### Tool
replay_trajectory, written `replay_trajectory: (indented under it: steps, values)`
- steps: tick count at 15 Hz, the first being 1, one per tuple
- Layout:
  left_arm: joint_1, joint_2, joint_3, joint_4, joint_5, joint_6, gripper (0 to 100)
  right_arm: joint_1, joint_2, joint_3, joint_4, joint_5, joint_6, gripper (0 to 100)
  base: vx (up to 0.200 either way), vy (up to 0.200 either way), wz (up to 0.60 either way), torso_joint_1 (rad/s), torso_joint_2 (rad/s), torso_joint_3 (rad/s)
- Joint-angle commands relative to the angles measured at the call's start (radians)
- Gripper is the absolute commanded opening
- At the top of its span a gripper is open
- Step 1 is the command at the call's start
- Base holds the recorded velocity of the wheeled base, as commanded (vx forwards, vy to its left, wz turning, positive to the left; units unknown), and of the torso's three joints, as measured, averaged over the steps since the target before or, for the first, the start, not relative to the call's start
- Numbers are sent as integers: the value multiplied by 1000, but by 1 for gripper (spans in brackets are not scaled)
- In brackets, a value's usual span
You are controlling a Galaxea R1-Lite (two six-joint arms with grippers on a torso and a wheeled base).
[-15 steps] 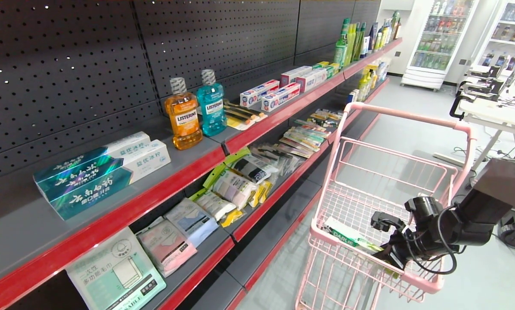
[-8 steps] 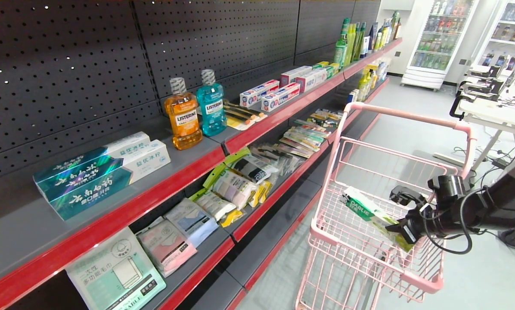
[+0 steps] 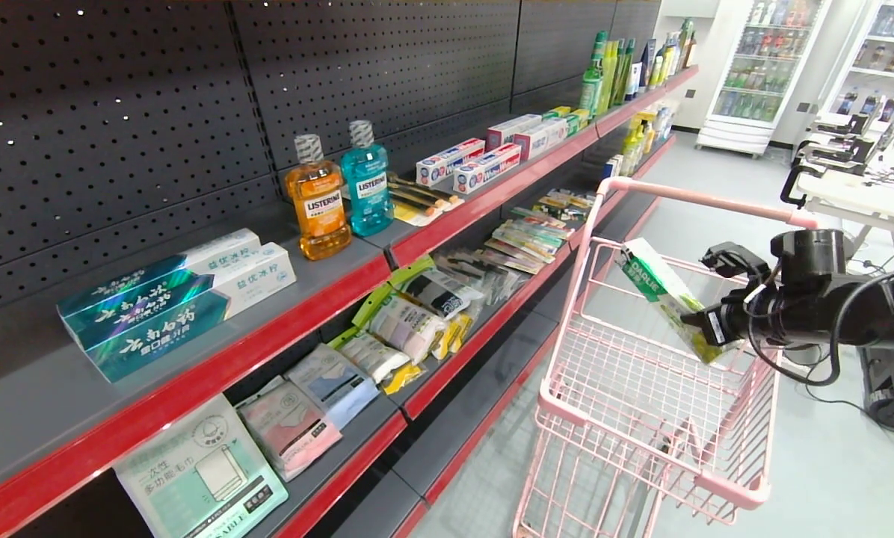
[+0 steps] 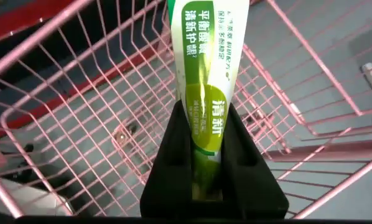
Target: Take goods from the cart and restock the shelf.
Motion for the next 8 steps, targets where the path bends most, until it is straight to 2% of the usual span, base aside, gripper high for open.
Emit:
replay_trajectory:
  steps: [1,6,7,8]
  values:
    - [0,1,0,0,0,0,100,65,-128,2,5,-27,29,0,0,0,0,0,0,0]
    - [0,1,0,1,0,0,100,196,-316,95,17,-165,192,0,0,0,0,0,0,0]
    - [0,1,0,0,0,0,100,211,-360,114,57,-179,203,0,0,0,0,0,0,0]
    - [0,1,0,1,0,0,100,242,-455,131,162,-210,221,0,0,0,0,0,0,0]
